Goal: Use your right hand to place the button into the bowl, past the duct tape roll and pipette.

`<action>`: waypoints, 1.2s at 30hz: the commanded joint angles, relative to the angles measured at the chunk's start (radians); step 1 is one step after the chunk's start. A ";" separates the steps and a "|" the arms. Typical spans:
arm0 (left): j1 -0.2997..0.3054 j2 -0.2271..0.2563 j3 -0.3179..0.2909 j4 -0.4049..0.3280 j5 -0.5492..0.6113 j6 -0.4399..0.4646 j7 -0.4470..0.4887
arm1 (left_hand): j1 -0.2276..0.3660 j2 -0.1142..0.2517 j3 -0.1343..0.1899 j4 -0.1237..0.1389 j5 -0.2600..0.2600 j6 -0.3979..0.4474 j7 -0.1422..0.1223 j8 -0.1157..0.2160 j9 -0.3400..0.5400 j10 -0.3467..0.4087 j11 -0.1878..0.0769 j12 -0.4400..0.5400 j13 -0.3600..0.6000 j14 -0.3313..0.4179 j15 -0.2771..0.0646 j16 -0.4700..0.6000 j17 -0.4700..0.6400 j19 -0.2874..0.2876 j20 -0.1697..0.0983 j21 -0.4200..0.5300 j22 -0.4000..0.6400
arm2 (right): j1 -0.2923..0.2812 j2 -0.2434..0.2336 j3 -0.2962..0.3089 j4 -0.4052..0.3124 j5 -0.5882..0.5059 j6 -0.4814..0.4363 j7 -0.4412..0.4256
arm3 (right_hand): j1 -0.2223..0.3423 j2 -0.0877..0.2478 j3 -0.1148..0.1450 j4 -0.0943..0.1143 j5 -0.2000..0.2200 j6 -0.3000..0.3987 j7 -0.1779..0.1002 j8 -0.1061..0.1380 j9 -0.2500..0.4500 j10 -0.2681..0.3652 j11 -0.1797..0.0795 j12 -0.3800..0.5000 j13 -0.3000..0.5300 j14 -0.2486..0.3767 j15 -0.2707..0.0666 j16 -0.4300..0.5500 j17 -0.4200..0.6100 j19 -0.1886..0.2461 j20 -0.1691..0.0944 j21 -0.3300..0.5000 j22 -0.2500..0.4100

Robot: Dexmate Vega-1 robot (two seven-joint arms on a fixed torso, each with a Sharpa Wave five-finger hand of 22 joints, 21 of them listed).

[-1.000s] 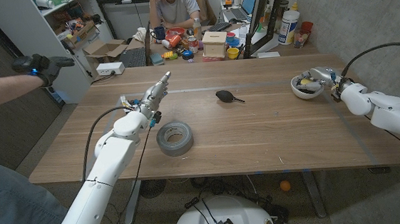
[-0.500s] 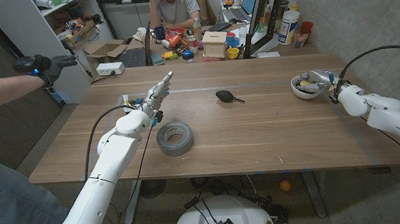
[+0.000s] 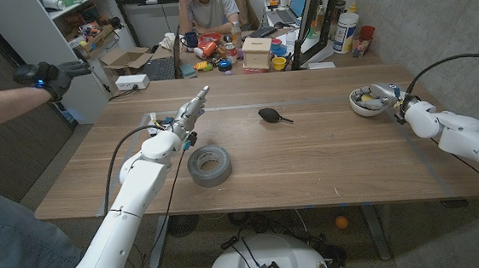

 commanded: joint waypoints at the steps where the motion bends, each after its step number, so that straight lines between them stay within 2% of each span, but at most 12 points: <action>1: -0.006 -0.005 0.007 0.010 0.001 -0.014 -0.007 | 0.005 0.005 -0.003 -0.003 -0.003 0.010 0.004 0.001 0.006 0.003 -0.004 0.007 0.003 -0.005 -0.002 0.005 0.004 -0.002 -0.004 0.005 0.004 | -0.029 -0.028 0.021 -0.064 0.003 -0.027 -0.013 | -0.009 0.001 -0.005 0.003 0.004 0.004 0.000 0.006 -0.001 0.000 -0.014 -0.001 0.002 0.023 -0.017 0.010 0.001 0.008 0.006 -0.003 0.002; 10: -0.004 -0.004 0.007 0.014 -0.007 -0.036 -0.013 | 0.005 0.006 -0.004 -0.003 -0.003 0.011 0.004 0.001 0.006 0.002 -0.003 0.006 0.003 -0.003 -0.002 0.005 0.004 -0.002 -0.003 0.005 0.004 | -0.077 -0.060 0.061 -0.148 0.021 -0.059 0.005 | -0.015 -0.002 -0.008 0.005 0.004 0.009 -0.002 0.009 -0.001 -0.001 -0.017 -0.001 0.003 0.024 -0.013 0.010 0.000 0.015 0.008 -0.003 0.003; 14: -0.003 -0.003 0.008 0.012 -0.009 -0.036 -0.011 | 0.006 0.006 -0.005 -0.003 -0.003 0.012 0.004 0.001 0.006 0.002 -0.003 0.006 0.003 -0.004 -0.002 0.005 0.004 -0.002 -0.002 0.005 0.004 | -0.095 -0.066 0.074 -0.173 0.028 -0.074 0.014 | -0.022 -0.011 -0.014 0.005 0.004 -0.002 -0.003 0.006 -0.001 -0.007 -0.016 -0.002 0.004 0.017 0.002 0.006 -0.001 0.013 0.014 -0.006 0.003; 20: 0.000 -0.001 0.009 0.008 -0.010 -0.030 -0.009 | 0.006 0.007 -0.005 -0.003 -0.003 0.012 0.003 0.001 0.006 0.002 -0.003 0.006 0.003 -0.004 -0.001 0.005 0.004 -0.002 -0.002 0.005 0.004 | -0.107 -0.071 0.084 -0.190 0.032 -0.086 0.028 | -0.032 -0.020 -0.021 0.006 0.004 -0.013 -0.006 0.005 -0.002 -0.020 -0.007 -0.005 0.004 0.005 0.027 0.002 -0.002 0.008 0.027 -0.011 0.003; 27: 0.002 0.004 0.008 0.009 -0.015 -0.042 -0.014 | 0.006 0.007 -0.006 -0.003 -0.004 0.012 0.003 0.001 0.006 0.002 -0.004 0.006 0.003 -0.004 -0.001 0.005 0.004 -0.002 -0.002 0.005 0.004 | -0.113 -0.070 0.087 -0.204 0.031 -0.100 0.045 | -0.038 -0.021 -0.023 0.007 0.006 -0.019 -0.005 0.005 -0.002 -0.038 -0.008 -0.011 0.004 -0.019 0.028 -0.004 -0.003 -0.006 0.037 -0.020 0.003; 33: 0.005 0.005 0.006 0.004 -0.017 -0.038 -0.010 | 0.007 0.008 -0.007 -0.003 -0.004 0.012 0.003 0.001 0.006 0.001 -0.003 0.006 0.003 -0.003 -0.001 0.005 0.004 -0.002 -0.001 0.005 0.004 | -0.108 -0.065 0.084 -0.204 0.026 -0.105 0.054 | -0.045 -0.028 -0.028 0.007 0.007 -0.026 -0.006 0.005 -0.003 -0.052 0.009 -0.015 0.003 -0.023 0.062 -0.001 -0.005 -0.020 0.051 -0.031 0.002; 36: 0.005 0.006 0.007 0.002 -0.015 -0.032 -0.006 | 0.007 0.008 -0.007 -0.003 -0.004 0.012 0.002 0.001 0.006 0.002 -0.003 0.006 0.003 -0.003 -0.001 0.005 0.004 -0.002 0.000 0.005 0.004 | -0.103 -0.063 0.082 -0.201 0.022 -0.104 0.056 | -0.047 -0.029 -0.029 0.007 0.007 -0.030 -0.007 0.004 -0.004 -0.054 0.012 -0.015 0.002 -0.022 0.064 0.000 -0.005 -0.021 0.052 -0.032 0.002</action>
